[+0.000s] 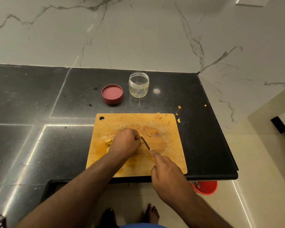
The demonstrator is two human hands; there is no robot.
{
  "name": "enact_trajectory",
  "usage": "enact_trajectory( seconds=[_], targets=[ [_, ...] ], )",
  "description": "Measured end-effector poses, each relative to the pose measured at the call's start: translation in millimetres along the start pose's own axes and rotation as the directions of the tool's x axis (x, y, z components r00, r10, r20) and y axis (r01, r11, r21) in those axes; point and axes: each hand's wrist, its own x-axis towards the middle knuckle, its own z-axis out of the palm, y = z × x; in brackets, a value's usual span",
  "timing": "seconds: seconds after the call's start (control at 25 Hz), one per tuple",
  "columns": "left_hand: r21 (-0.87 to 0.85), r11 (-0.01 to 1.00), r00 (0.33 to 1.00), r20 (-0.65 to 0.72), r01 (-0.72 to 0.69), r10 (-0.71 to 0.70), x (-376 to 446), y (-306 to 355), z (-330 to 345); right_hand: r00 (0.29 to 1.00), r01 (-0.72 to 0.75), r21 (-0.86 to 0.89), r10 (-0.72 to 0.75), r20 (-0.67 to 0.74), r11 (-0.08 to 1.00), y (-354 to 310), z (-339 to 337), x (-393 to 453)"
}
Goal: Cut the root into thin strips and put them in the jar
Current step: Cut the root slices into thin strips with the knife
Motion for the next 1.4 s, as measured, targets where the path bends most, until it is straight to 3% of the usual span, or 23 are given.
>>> enact_trajectory(
  seconds=[0.32,0.56,0.84,1.4],
  targets=[
    [0.007,1.0,1.0,0.0,0.017,-0.017,1.8,0.5,-0.6,0.999,-0.001,-0.041,0.003,0.043,0.999,3.2,9.2,9.4],
    [-0.002,1.0,0.999,0.03,0.025,-0.025,2.9,0.1,-0.9,1.0,-0.009,0.003,0.009,0.019,1.0,7.1,2.4,-20.6],
    [-0.045,0.997,0.998,0.011,0.06,-0.06,3.4,1.5,-3.7,1.0,0.013,0.017,-0.013,0.002,1.0,3.7,0.0,0.6],
    [-0.051,0.99,0.981,0.154,0.13,-0.121,21.8,9.3,-20.4,0.999,-0.002,0.029,0.001,0.047,1.0,12.3,7.6,-6.9]
  ],
)
